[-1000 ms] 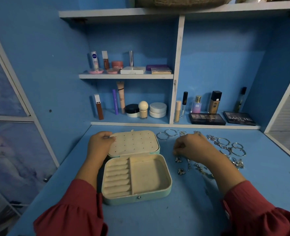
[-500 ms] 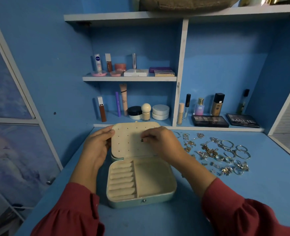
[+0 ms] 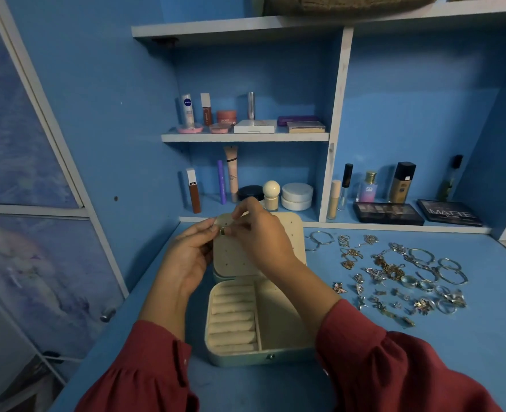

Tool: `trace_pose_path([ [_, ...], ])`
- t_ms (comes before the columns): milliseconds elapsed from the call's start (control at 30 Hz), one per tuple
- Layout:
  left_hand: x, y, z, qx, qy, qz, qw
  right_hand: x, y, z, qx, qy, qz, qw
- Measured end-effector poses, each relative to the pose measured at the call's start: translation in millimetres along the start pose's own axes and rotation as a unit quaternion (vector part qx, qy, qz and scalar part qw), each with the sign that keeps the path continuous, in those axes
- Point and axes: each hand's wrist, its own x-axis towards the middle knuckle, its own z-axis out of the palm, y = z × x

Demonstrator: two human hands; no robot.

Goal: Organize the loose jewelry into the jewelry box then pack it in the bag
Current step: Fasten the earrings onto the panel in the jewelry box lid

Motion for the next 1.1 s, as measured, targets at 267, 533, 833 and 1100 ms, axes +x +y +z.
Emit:
trace_pose_path([
  [267,-4.2,2.8,1.8,0.002,-0.012,0.005,1.000,1.6,-1.5,3.6,-0.067,0.044,-0.043,0.996],
  [533,-7.2,4.0,3.8,0.004,-0.028,0.015,0.999,2.9,2.3,4.2,-0.101,0.045,-0.090,0.990],
  [833,-9.3,5.0,3.9,-0.006,-0.034,0.017,0.999,2.2,2.9,4.9,-0.030,0.055,-0.086,0.994],
  [1100,-8.5,4.7,5.1,-0.012,-0.026,0.012,1.000,1.2,2.7,-0.1,-0.068,0.040,-0.112,0.991],
])
